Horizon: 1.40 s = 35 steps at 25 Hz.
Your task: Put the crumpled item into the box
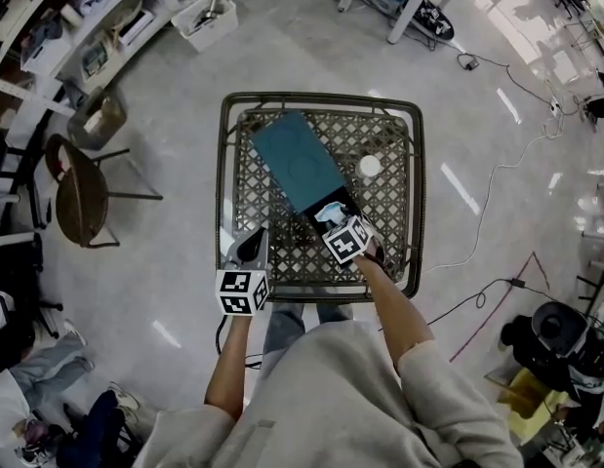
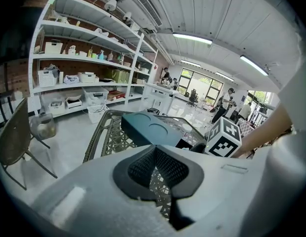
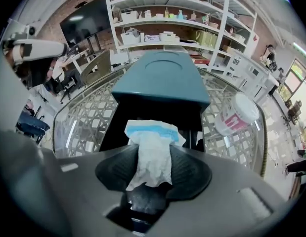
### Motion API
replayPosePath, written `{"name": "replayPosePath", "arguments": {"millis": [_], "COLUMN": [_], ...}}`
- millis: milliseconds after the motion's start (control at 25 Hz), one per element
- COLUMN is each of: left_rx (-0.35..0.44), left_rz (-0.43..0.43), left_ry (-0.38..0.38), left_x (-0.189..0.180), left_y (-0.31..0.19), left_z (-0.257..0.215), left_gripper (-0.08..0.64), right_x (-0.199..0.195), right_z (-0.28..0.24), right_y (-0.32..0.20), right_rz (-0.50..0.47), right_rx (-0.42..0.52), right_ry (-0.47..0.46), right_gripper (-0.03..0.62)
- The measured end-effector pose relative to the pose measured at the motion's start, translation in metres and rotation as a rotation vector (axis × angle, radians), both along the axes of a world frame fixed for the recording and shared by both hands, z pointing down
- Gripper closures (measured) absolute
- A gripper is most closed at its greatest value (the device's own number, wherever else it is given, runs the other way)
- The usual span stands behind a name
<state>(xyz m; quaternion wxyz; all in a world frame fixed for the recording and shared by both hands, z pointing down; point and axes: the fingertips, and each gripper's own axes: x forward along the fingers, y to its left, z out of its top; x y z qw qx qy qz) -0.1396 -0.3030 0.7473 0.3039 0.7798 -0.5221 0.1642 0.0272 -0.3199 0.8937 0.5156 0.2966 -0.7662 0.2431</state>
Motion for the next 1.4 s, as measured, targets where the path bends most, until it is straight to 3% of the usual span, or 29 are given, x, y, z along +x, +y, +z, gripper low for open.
{"name": "replayPosePath", "arguments": {"millis": [360, 720, 960, 1240, 1400], "left_rx": [-0.003, 0.004, 0.012, 0.024, 0.051], "left_rz": [0.007, 0.017, 0.023, 0.029, 0.031], "left_ry": [0.011, 0.01, 0.011, 0.013, 0.012], "left_x": [0.004, 0.007, 0.01, 0.018, 0.022], "left_y": [0.003, 0.007, 0.004, 0.0, -0.008], "left_z": [-0.001, 0.0, -0.002, -0.01, -0.019], "left_gripper": [0.554, 0.554, 0.554, 0.554, 0.554], "right_x": [-0.004, 0.004, 0.03, 0.069, 0.076], "right_z": [-0.005, -0.047, -0.079, -0.107, -0.12], "right_y": [-0.002, -0.004, 0.003, 0.005, -0.002], "right_rz": [0.017, 0.094, 0.19, 0.322, 0.365], "right_rx": [-0.028, 0.14, 0.248, 0.344, 0.39], "right_ry": [-0.04, -0.128, -0.182, -0.184, -0.216], "right_gripper": [0.372, 0.35, 0.447, 0.586, 0.592]}}
